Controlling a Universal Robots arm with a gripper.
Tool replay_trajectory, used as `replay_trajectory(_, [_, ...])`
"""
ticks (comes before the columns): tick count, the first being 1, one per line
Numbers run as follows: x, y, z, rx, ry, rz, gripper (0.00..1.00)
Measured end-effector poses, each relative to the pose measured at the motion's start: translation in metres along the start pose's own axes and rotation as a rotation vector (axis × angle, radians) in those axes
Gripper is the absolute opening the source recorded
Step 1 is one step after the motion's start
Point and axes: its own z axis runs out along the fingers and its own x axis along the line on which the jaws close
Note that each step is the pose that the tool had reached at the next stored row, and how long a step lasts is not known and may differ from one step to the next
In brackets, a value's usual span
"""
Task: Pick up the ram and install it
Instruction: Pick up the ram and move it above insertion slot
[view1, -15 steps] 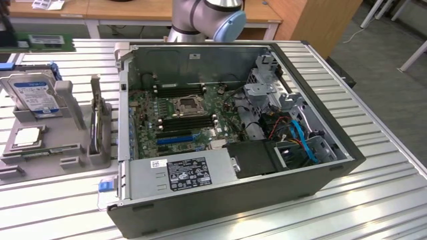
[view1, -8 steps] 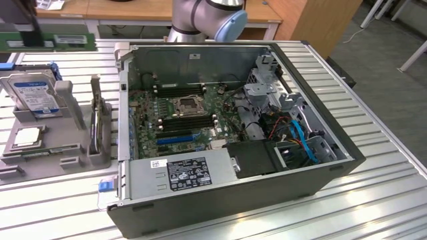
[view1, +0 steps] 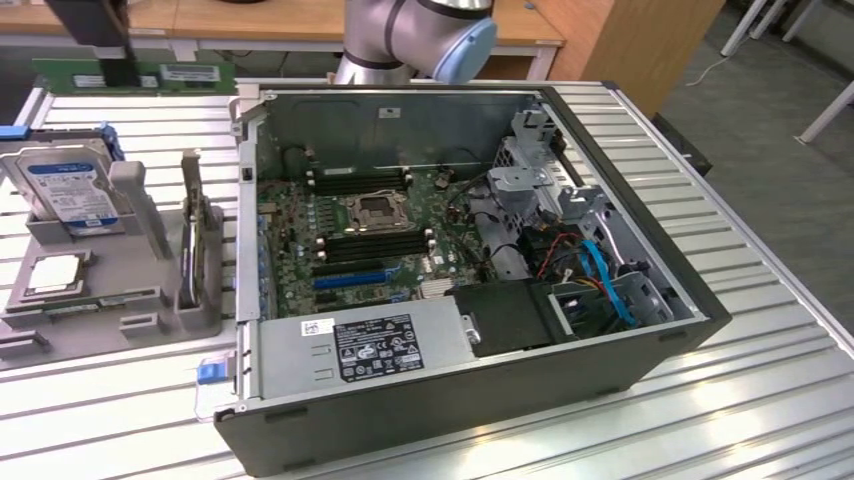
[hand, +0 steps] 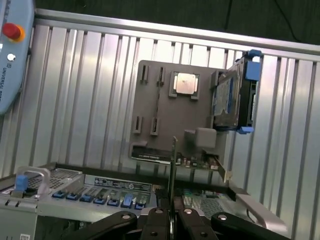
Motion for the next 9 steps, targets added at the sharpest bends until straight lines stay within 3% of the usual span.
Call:
replay_trajectory(2, [0.001,-0.0090,-0.0004,-0.0005,-0.0009,0.000,0.14])
replay_trajectory(3, [0.002,-0.0137,-0.0005,0.0003,-0.0070,0.000,0.14])
replay_trajectory(4, [0.002,-0.0181,-0.0007,0.0012,-0.0157,0.000,0.14])
replay_trajectory(6, [0.003,-0.0228,-0.0010,0.0084,-0.0395,-0.002,0.14])
replay_trajectory(7, [0.003,-0.0254,-0.0010,0.0107,-0.0458,-0.003,0.14])
replay_trajectory(9, [0.004,-0.0321,-0.0013,0.0103,-0.0459,-0.002,0.14])
